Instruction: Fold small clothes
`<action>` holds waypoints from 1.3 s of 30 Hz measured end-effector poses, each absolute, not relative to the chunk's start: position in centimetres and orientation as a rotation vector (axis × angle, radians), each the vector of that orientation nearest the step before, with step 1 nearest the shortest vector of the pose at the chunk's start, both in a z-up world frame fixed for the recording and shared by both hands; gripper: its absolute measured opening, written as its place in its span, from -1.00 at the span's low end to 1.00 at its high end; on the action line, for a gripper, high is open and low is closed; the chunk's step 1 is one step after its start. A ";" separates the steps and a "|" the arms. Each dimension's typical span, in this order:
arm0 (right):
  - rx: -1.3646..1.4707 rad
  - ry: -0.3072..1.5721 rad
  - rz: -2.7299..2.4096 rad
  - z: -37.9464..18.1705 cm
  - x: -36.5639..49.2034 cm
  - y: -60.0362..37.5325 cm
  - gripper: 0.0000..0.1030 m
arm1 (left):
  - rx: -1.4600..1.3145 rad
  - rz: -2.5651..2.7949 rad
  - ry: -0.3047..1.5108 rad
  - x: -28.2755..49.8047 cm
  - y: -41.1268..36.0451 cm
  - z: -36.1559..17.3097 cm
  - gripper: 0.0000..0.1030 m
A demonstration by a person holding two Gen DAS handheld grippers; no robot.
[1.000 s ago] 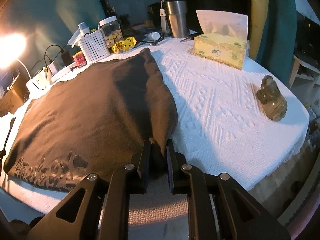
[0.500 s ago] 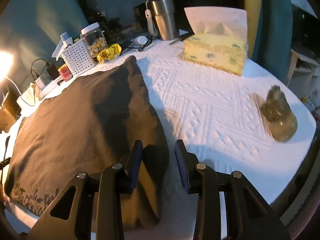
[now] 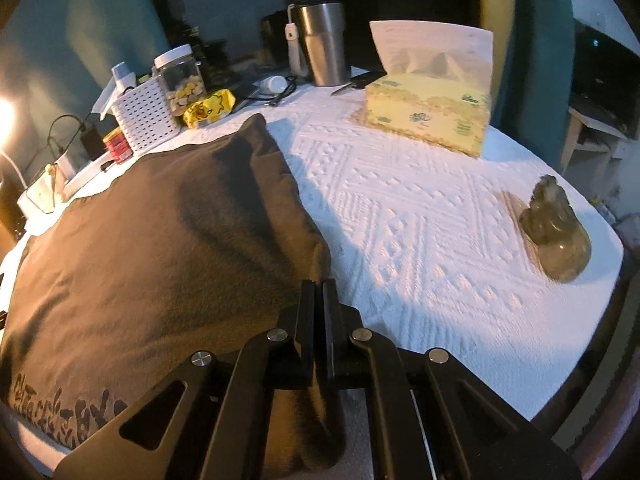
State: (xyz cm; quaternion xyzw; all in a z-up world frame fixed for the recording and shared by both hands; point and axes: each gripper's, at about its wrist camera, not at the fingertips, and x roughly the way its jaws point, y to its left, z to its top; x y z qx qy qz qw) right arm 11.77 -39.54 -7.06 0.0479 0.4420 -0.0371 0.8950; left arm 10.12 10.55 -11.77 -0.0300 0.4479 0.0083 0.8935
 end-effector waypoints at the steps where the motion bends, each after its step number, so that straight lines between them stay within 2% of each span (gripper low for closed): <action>1: 0.095 0.917 -0.082 -7.0 11.8 -39.4 -0.91 | -0.069 0.022 0.931 10.1 10.6 -11.7 -0.22; 10: 0.070 0.928 -0.131 -6.8 11.4 -39.3 -0.87 | -0.084 0.063 0.946 9.1 11.0 -11.4 -0.22; 13: 0.071 0.922 -0.142 -6.4 10.9 -39.4 -0.66 | -0.088 0.066 0.938 8.7 11.1 -10.9 -0.22; 14: 0.073 0.918 -0.145 -6.3 10.7 -39.4 -0.51 | -0.086 0.066 0.932 8.5 11.1 -10.7 -0.22; 15: 0.077 0.914 -0.149 -6.1 10.5 -39.5 -0.23 | -0.082 0.071 0.927 8.3 11.1 -10.4 -0.22; 17: 0.088 0.907 -0.150 -5.7 10.0 -39.8 0.03 | -0.081 0.078 0.916 7.9 11.1 -10.0 -0.22; 27: 0.116 0.868 -0.128 -3.6 7.2 -40.0 0.05 | -0.097 0.024 0.857 5.5 9.8 -7.9 -0.22; 28: 0.120 0.865 -0.121 -3.5 6.8 -40.0 0.10 | -0.095 0.018 0.855 5.3 9.6 -7.8 -0.22; 30: 0.130 0.861 -0.105 -3.4 6.1 -39.9 0.44 | -0.098 0.005 0.849 4.7 9.1 -7.6 -0.22; 39: 0.227 0.890 -0.025 -4.7 3.1 -39.4 0.46 | -0.098 -0.061 0.855 2.8 7.2 -7.7 -0.22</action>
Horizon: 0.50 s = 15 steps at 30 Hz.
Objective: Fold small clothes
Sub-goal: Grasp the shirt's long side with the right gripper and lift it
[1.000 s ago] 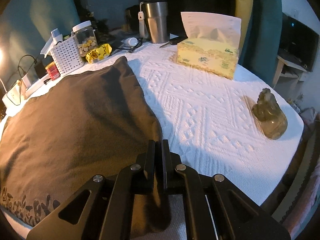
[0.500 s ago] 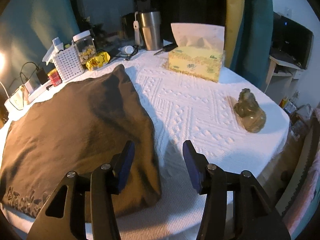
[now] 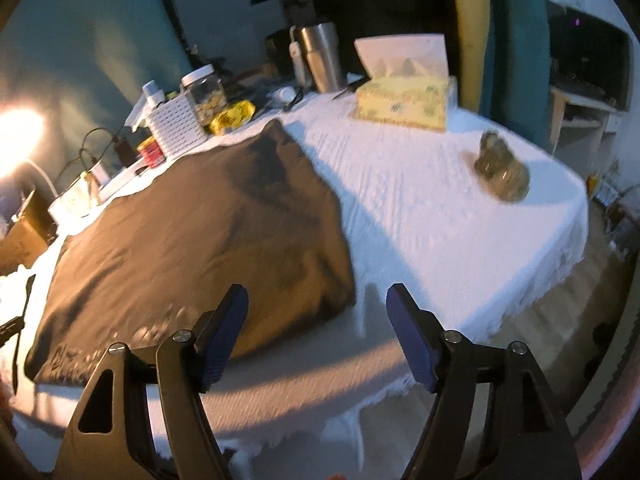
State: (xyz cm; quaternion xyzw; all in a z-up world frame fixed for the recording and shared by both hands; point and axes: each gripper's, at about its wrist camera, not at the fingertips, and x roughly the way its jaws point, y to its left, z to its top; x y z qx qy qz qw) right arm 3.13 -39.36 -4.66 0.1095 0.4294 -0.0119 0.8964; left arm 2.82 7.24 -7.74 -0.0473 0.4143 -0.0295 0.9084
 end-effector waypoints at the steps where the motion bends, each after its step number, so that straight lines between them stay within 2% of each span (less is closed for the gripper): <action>1: 0.239 0.895 -0.018 -4.8 3.0 -39.3 0.46 | -0.094 -0.065 0.858 2.7 7.2 -7.8 -0.22; 15: 0.275 0.926 0.019 -6.1 4.0 -37.1 0.46 | -0.091 -0.048 0.856 3.2 9.2 -8.5 -0.22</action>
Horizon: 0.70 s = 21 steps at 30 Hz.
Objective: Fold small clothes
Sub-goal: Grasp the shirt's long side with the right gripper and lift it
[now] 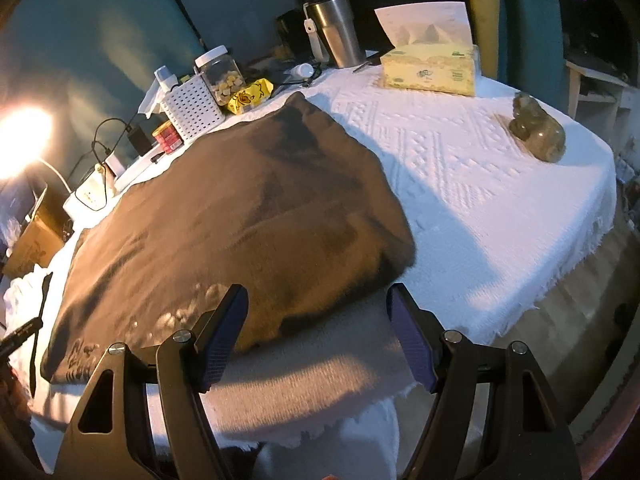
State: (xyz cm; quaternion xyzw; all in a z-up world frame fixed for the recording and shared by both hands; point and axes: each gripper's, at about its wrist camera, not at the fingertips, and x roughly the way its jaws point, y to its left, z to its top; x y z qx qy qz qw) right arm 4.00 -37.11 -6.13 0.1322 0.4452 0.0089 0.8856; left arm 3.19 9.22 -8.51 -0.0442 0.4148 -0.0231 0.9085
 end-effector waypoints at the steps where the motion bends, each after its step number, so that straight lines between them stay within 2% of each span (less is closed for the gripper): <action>1: 0.276 0.926 0.020 -6.2 4.3 -37.0 0.46 | -0.086 -0.046 0.855 3.3 9.3 -8.6 -0.22; 21: 0.271 0.923 0.095 -7.5 13.1 -33.9 0.46 | -0.049 0.008 0.902 7.8 11.0 -10.2 -0.22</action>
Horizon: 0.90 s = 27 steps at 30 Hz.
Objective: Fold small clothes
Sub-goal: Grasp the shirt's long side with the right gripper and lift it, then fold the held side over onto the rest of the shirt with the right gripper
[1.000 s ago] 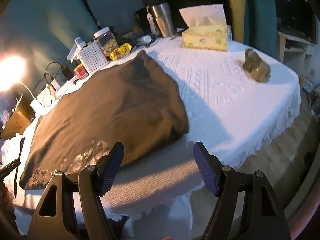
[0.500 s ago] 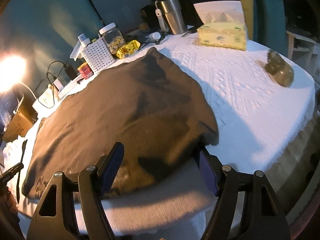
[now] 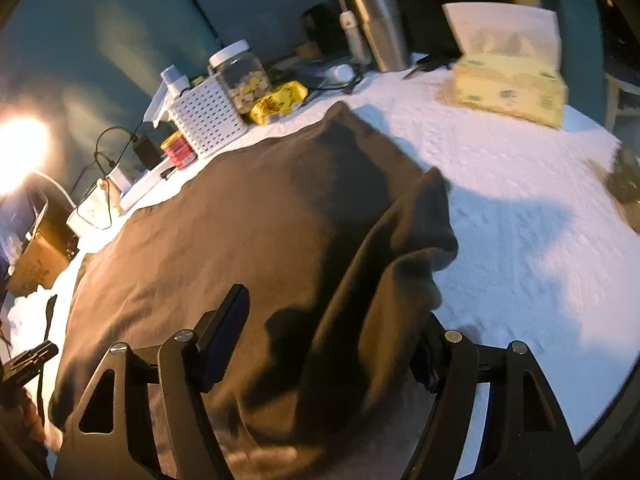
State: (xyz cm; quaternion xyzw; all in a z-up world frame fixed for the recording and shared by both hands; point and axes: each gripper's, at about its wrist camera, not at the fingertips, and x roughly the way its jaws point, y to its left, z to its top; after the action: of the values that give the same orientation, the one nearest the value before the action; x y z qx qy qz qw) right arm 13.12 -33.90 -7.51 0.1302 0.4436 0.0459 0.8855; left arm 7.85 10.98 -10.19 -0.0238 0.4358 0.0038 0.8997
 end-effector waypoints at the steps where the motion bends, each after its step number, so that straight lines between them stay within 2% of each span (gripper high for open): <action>1: 0.273 0.925 0.099 -7.6 13.5 -33.9 0.46 | -0.051 0.007 0.905 8.0 11.1 -10.3 -0.22; 5: 0.265 0.927 0.101 -7.8 14.9 -33.4 0.45 | -0.055 0.014 0.916 9.0 11.6 -10.7 -0.22; 7: 0.239 0.937 0.121 -8.0 15.7 -32.8 0.31 | -0.066 0.014 0.922 9.5 11.9 -10.8 -0.22; 8: 0.218 0.945 0.126 -8.1 16.0 -32.4 0.06 | -0.071 0.014 0.925 9.8 12.1 -10.9 -0.22; 9: 0.196 0.953 0.121 -8.2 16.3 -32.0 -0.09 | -0.072 0.012 0.924 9.8 12.1 -10.8 -0.22; 10: 0.182 0.960 0.118 -8.2 16.6 -31.8 -0.16 | -0.072 0.008 0.920 10.0 12.2 -10.7 -0.22; 11: 0.172 0.968 0.123 -8.4 16.8 -31.6 -0.36 | -0.072 0.002 0.916 10.1 12.4 -10.6 -0.22; 15: 0.126 0.978 0.141 -8.3 17.4 -30.8 -0.65 | -0.076 -0.008 0.905 10.5 12.8 -10.3 -0.22; 27: 0.085 0.912 0.212 -5.3 17.1 -26.5 -0.71 | -0.153 0.034 0.853 10.0 15.4 -9.1 -0.22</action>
State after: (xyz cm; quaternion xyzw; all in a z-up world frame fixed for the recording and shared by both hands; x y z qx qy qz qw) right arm 17.14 -26.51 -5.29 0.0411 0.4392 0.1023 0.8916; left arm 9.96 15.39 -9.15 -0.0739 0.4133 0.0163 0.9074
